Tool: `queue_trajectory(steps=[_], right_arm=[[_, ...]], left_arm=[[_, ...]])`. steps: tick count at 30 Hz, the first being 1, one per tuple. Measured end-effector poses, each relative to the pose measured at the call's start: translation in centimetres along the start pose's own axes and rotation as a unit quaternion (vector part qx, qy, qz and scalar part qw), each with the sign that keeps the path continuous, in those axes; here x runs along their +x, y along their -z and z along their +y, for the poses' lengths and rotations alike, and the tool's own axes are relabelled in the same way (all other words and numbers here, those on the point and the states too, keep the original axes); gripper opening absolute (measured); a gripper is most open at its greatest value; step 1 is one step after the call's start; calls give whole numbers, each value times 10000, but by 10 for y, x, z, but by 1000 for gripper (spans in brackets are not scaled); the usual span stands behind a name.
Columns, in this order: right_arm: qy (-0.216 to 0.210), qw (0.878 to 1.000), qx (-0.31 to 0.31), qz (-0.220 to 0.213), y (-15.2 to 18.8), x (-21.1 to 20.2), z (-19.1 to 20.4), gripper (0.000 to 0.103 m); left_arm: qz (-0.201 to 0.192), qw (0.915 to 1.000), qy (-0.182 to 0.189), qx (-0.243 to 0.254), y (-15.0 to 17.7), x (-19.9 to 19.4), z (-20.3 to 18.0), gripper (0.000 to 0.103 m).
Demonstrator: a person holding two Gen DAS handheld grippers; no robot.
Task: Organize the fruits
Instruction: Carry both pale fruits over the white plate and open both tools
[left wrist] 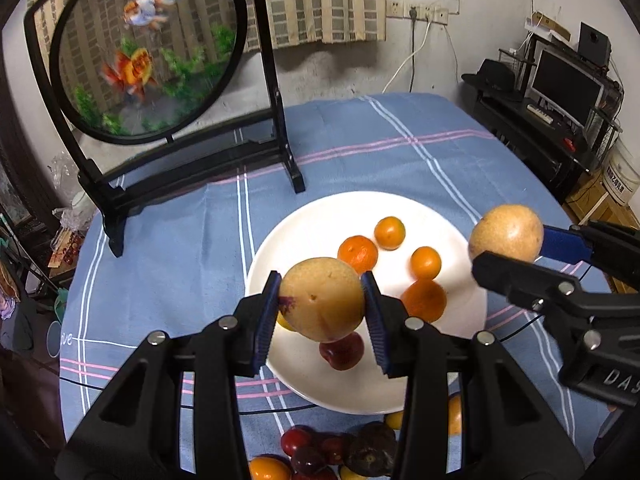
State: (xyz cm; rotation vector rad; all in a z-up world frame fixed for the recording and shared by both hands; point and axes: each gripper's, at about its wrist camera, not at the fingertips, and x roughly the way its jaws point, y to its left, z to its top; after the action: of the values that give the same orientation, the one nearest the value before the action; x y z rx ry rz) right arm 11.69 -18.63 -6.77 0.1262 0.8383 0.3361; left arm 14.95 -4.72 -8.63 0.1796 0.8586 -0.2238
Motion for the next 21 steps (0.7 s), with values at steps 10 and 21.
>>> queue_trajectory(steps=[10,21], right_arm=[[203,9991,65,367,12,32,-27,44],[-14,9988,-6,486,-3,66,-20,45]], left_arm=[[123,9999,48,-73,8,28,22,41],[302,9994,112,152,9,53,2,41]])
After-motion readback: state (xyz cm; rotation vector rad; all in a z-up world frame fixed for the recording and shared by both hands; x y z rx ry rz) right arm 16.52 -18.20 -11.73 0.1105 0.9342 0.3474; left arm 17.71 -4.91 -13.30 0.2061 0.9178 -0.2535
